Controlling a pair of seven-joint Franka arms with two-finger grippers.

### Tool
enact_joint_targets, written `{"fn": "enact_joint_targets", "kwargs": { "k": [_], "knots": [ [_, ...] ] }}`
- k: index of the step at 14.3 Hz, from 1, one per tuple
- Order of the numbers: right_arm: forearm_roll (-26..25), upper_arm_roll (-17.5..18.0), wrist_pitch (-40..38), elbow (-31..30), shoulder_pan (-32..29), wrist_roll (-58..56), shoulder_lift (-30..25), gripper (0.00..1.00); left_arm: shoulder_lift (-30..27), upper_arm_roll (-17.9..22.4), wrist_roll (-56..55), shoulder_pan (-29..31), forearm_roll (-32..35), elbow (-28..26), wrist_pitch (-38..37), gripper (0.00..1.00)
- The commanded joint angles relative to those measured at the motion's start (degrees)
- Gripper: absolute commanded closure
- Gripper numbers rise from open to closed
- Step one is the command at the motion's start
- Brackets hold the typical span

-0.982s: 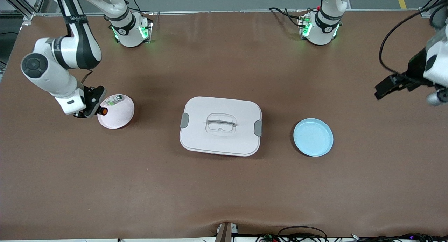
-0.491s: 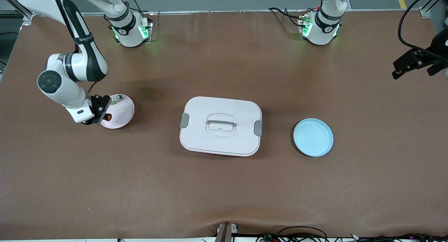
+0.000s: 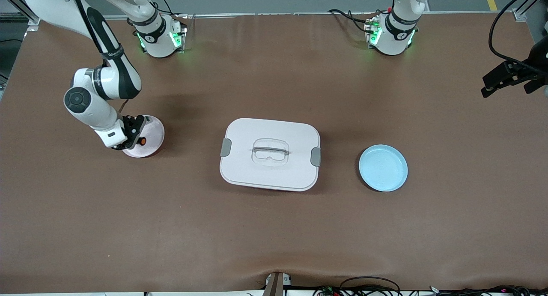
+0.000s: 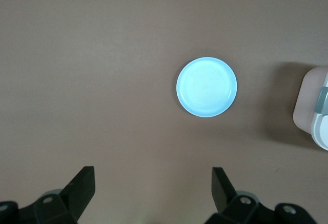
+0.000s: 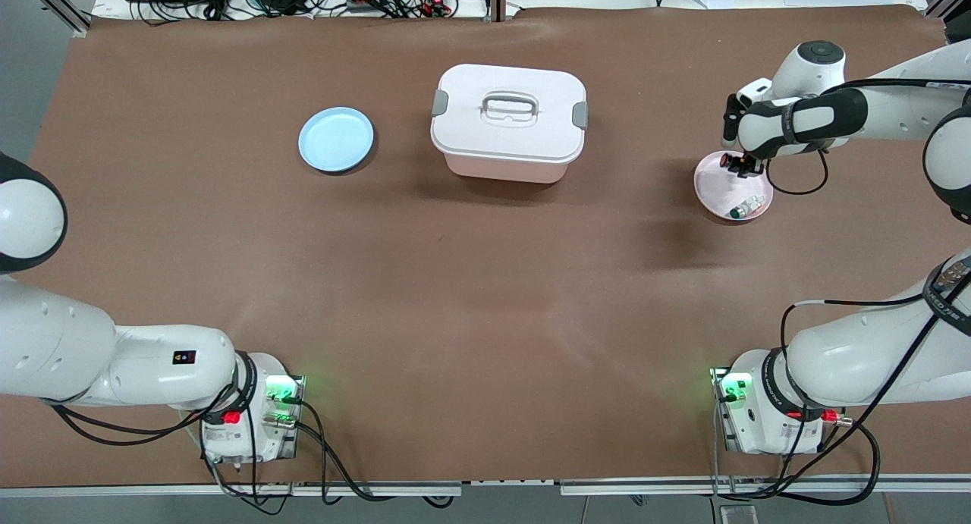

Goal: Transfer orange switch to right arm and place
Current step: 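Carry the switch with the right gripper over the pink plate, then lower the switch onto the pink plate and open the right gripper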

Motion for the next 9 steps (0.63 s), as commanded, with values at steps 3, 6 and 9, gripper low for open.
{"fn": "enact_joint_targets", "kwargs": {
  "k": [3,6,9],
  "knots": [
    [-1.28,0.46,1.75,-1.94,-0.56,-0.25,0.66,0.97,-4.06,-0.02,-0.58,-1.51,-0.74,-4.87,-0.43,0.00],
    [-1.28,0.46,3.24,-1.94,-0.56,-0.16,2.06,0.96,-5.11,-0.11,-1.28,-2.74,-0.92,-6.71,0.27,0.00],
    [-1.28,0.46,4.04,-1.77,-0.56,0.18,2.94,0.96,-6.69,-0.11,-2.42,-3.18,-0.92,-8.99,1.06,0.00]
  ]
}}
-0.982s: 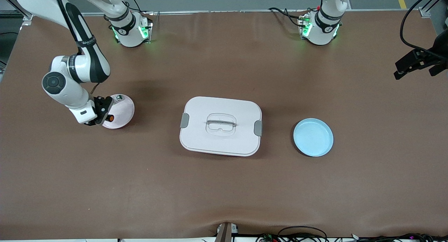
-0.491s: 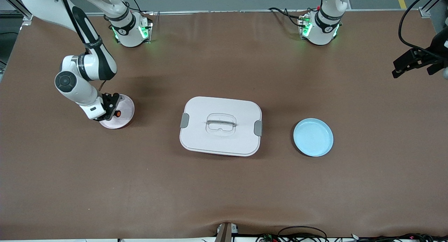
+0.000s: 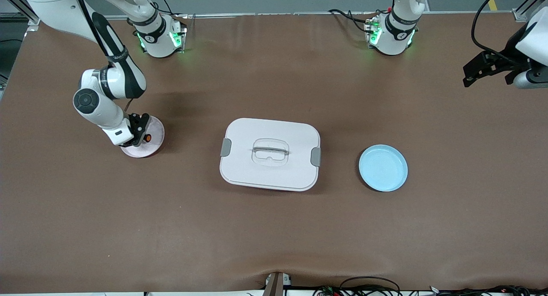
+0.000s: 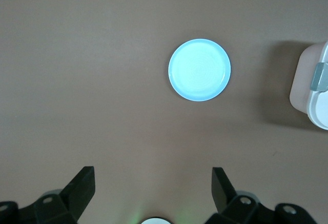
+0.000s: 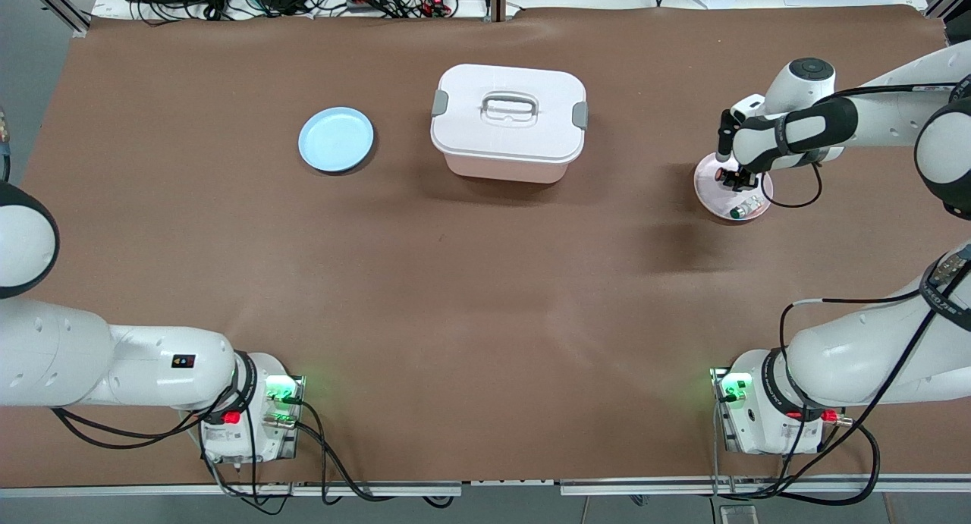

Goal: Transfer orange switch to right arm and place
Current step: 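Lower the switch onto the pink plate and open the right gripper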

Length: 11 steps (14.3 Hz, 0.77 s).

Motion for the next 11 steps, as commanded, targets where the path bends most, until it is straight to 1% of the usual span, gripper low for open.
{"fn": "enact_joint_targets", "kwargs": {
  "k": [1,4,5,6,7,8,9,11],
  "knots": [
    [-1.26,0.34,1.00,-0.16,-0.57,0.28,0.56,0.96,-3.20,0.08,-1.92,-0.37,-0.86,-4.37,2.28,0.00],
    [-1.26,0.34,1.70,-0.16,-0.57,0.37,0.91,0.95,-3.38,0.08,-2.02,-0.81,-0.86,-4.47,2.29,0.00],
    [-1.26,0.34,1.70,-0.16,-0.57,0.37,0.82,0.94,-3.29,0.08,-1.85,-0.81,-0.86,-4.47,2.29,0.00],
    [-1.26,0.34,1.70,-0.08,-0.57,0.37,0.91,0.87,-2.85,0.08,-1.67,-0.81,-0.94,-4.30,2.47,0.00],
    [-1.26,0.34,1.70,-0.08,-0.57,0.37,0.82,0.74,-2.41,0.08,-1.76,-0.90,-1.03,-4.21,3.08,0.00],
    [-1.26,0.34,1.70,0.01,-0.57,0.37,0.82,0.48,-2.15,0.00,-1.76,-0.99,-1.21,-4.12,3.17,0.00],
    [-1.26,0.34,1.44,0.19,-0.57,0.11,0.73,0.00,-2.23,-0.01,-1.67,-0.90,-1.30,-4.03,3.17,0.00],
    [-1.26,0.43,-0.05,1.50,-0.66,0.02,-0.05,0.00,-2.32,0.08,-0.97,-0.55,-2.61,-3.94,3.09,0.00]
  ]
}}
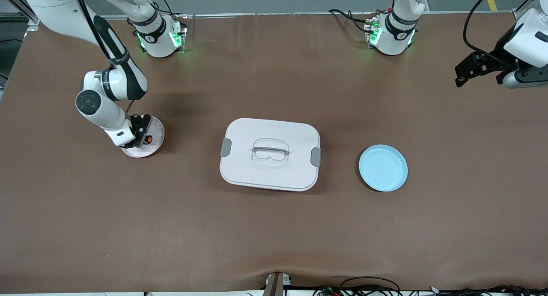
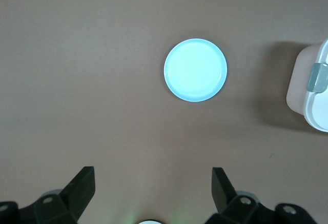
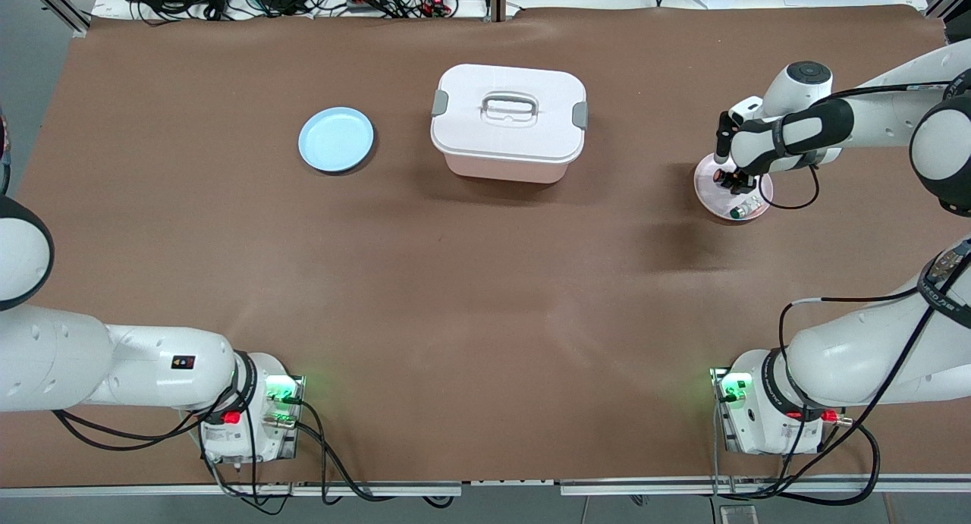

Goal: Transfer orange switch to right arm and place

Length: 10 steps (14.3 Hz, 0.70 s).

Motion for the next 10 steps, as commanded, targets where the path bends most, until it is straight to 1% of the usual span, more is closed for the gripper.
{"fn": "enact_joint_targets", "kwargs": {
  "k": [1,2,3,7,8,10],
  "knots": [
    [-1.26,0.43,-2.42,2.05,-0.66,0.09,-1.44,0.00,-0.56,0.17,0.39,0.41,-1.84,-0.65,0.54,0.00],
    [-1.26,0.51,-4.43,3.02,-0.66,0.18,-2.75,0.00,-0.29,0.17,0.39,0.59,-1.84,-0.65,0.72,0.00],
    [-1.26,0.51,-8.37,4.68,-0.66,0.36,-3.55,0.00,-0.29,0.61,0.39,0.77,-1.84,-0.48,0.89,0.00],
    [-1.26,0.78,-29.37,16.97,0.30,0.45,-4.08,0.00,0.24,0.61,-0.04,0.50,-2.02,-0.30,1.42,0.00],
    [-1.26,0.78,-31.24,18.66,0.31,0.45,-4.08,0.00,0.32,0.53,-0.13,0.59,-2.02,0.14,1.42,0.00],
    [-1.17,0.60,-31.35,19.03,-0.04,0.79,-5.57,0.00,0.41,0.53,0.39,0.59,-2.10,0.32,1.42,0.00]
  ]
}}
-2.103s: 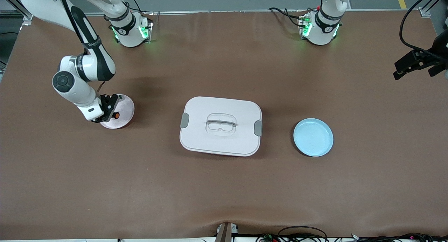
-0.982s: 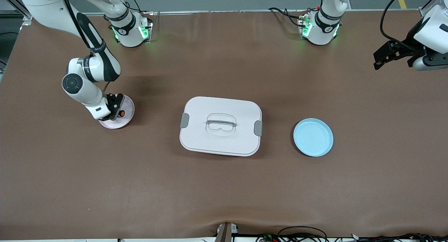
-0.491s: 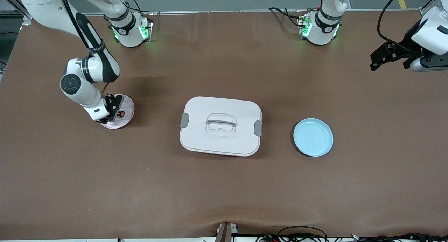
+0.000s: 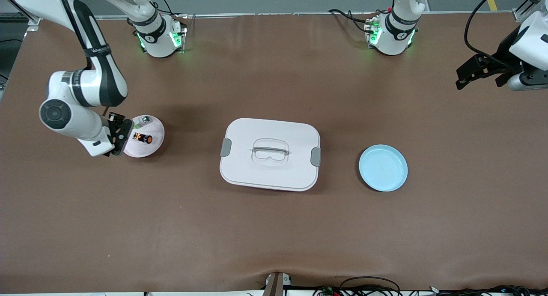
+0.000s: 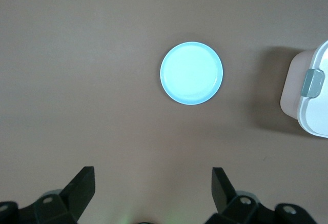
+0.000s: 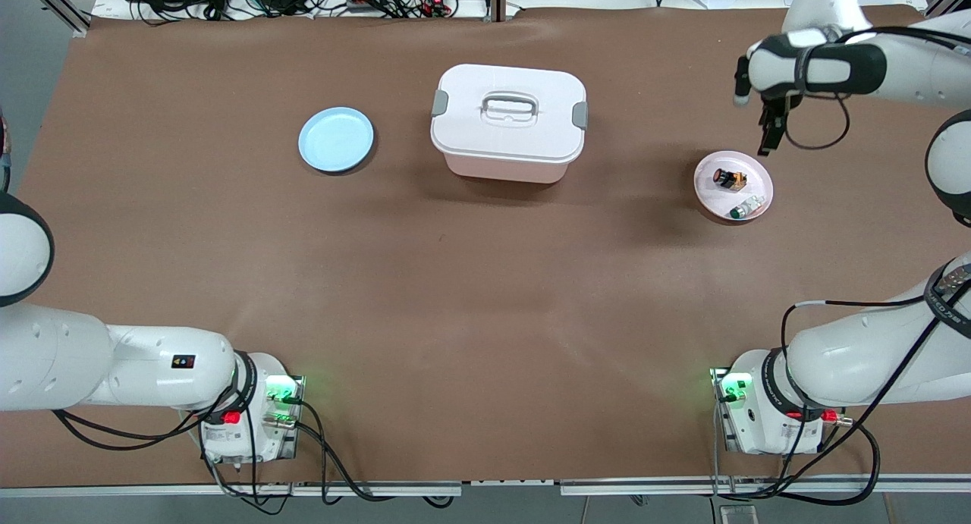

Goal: Transfer orange switch to right arm and place

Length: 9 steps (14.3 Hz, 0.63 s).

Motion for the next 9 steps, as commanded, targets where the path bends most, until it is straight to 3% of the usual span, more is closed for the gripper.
{"fn": "enact_joint_targets", "kwargs": {
  "k": [1,6,9],
  "knots": [
    [-1.16,0.03,-1.09,0.94,-0.43,2.67,-1.75,0.00,-0.08,-0.09,0.23,0.02,-0.86,0.39,0.05,0.00],
    [-0.64,0.03,-1.44,0.23,-0.69,40.94,-6.15,0.00,0.10,-0.18,0.05,0.11,-0.86,0.31,-0.04,0.00],
    [-0.29,0.03,-1.27,0.15,-1.13,51.01,-7.38,0.00,0.62,-0.18,-0.13,0.11,-0.86,0.39,0.05,0.00]
  ]
}}
